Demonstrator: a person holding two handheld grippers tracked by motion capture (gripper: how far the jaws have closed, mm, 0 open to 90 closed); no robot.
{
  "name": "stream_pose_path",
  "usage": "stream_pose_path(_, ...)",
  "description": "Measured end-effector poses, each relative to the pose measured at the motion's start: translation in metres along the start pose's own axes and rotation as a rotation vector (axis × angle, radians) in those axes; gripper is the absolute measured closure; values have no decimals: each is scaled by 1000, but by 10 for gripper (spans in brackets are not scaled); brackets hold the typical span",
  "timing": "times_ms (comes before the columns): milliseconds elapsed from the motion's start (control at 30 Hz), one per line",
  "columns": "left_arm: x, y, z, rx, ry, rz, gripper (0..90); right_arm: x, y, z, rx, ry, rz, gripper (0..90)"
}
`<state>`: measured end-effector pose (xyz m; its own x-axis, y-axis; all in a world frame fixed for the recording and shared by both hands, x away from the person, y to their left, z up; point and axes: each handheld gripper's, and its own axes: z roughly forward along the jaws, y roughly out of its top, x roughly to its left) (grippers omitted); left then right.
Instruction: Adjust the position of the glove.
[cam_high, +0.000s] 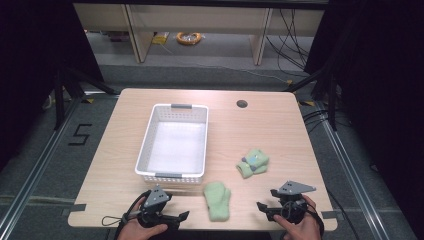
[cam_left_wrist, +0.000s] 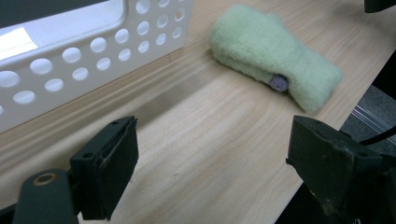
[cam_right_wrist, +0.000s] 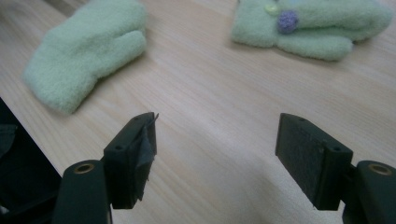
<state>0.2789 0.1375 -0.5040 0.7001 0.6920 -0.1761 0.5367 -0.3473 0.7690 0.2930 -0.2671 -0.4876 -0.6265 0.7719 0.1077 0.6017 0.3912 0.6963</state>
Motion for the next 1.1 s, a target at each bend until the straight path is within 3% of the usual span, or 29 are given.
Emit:
stream_pose_path(67, -1, 0, 1, -18, -1, -19, 158, 0, 0, 1, 3, 4, -22, 314)
stream_pose_path(200, -2, 0, 1, -17, 1, -17, 158, 5, 2, 1, 16, 12, -17, 337)
stream_pose_path(267, 0, 0, 0, -1, 0, 0, 158, 8, 3, 2, -1, 31, -54, 371)
stream_pose_path(400, 0, 0, 0, -7, 4, -9, 158, 14, 7, 0, -76, 101, 13, 412)
stream_pose_path(533, 0, 0, 0, -2, 10, -2, 158, 23, 9, 0, -86, 95, -6, 425)
stream_pose_path(567, 0, 0, 0, -2, 9, -3, 158, 27, 10, 0, -67, 111, 21, 433)
stream_pose_path(667, -1, 0, 1, -12, 5, -12, 158, 32, 13, 6, -81, 109, -42, 444)
stream_pose_path(900, 0, 0, 1, -13, 3, -16, 158, 50, 23, 18, -82, 138, -98, 502)
stream_pose_path(1100, -2, 0, 2, 3, -2, -26, 158, 69, 30, 32, -37, 165, -159, 566)
